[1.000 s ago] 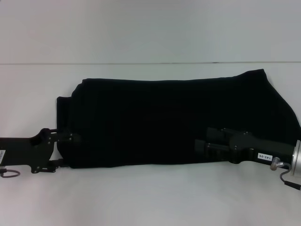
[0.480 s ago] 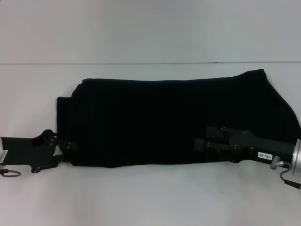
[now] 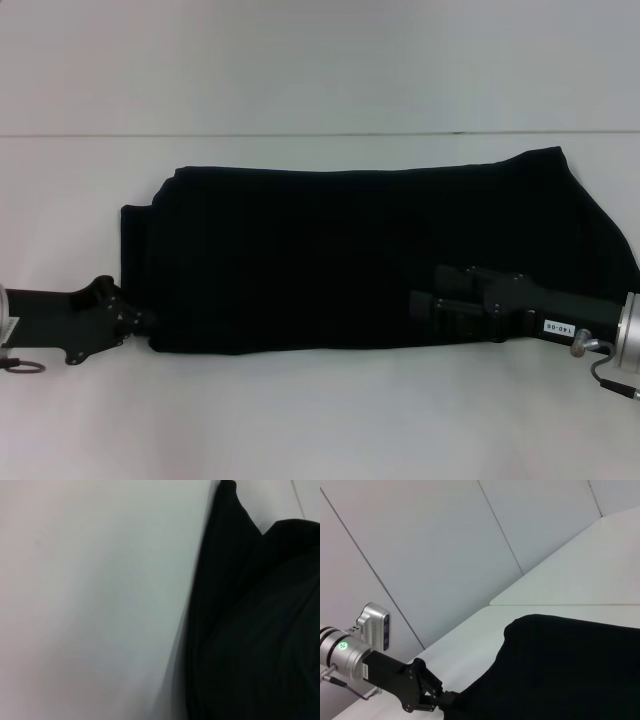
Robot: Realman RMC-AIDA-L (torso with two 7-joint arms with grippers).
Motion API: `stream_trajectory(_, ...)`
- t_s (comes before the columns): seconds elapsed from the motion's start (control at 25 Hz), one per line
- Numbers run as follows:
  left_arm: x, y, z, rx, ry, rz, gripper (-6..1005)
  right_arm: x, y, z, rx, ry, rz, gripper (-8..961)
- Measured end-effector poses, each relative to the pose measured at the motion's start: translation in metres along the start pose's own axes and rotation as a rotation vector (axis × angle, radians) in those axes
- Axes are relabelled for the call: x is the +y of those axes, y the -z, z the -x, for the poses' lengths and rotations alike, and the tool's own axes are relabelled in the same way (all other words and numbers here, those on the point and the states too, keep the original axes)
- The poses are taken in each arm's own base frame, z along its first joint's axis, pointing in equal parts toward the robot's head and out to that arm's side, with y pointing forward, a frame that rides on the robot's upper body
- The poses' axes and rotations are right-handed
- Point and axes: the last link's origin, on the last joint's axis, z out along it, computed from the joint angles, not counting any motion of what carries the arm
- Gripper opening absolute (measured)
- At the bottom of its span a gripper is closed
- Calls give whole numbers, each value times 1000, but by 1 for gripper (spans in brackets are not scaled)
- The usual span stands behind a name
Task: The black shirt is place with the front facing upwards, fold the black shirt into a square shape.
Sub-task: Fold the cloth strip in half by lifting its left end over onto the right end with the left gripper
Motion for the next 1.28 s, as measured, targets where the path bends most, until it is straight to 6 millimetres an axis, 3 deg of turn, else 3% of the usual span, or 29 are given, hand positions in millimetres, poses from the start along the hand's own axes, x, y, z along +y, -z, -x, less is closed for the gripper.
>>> stream_trajectory(0.16, 3, -4, 2, -6, -37, 5, 73, -1, 0, 0, -1, 2, -5, 836)
stream_trajectory(0.48, 4, 0, 0, 19, -77, 14, 50, -4, 2, 3, -18, 7, -26, 836)
stream_trajectory(0.96, -20, 25, -2, 78, -70, 33, 50, -9, 8, 6, -68, -11, -66, 836)
stream_trajectory(1.28, -32, 58, -22, 174, -102, 3, 50, -10, 1, 7, -71, -19, -85, 836)
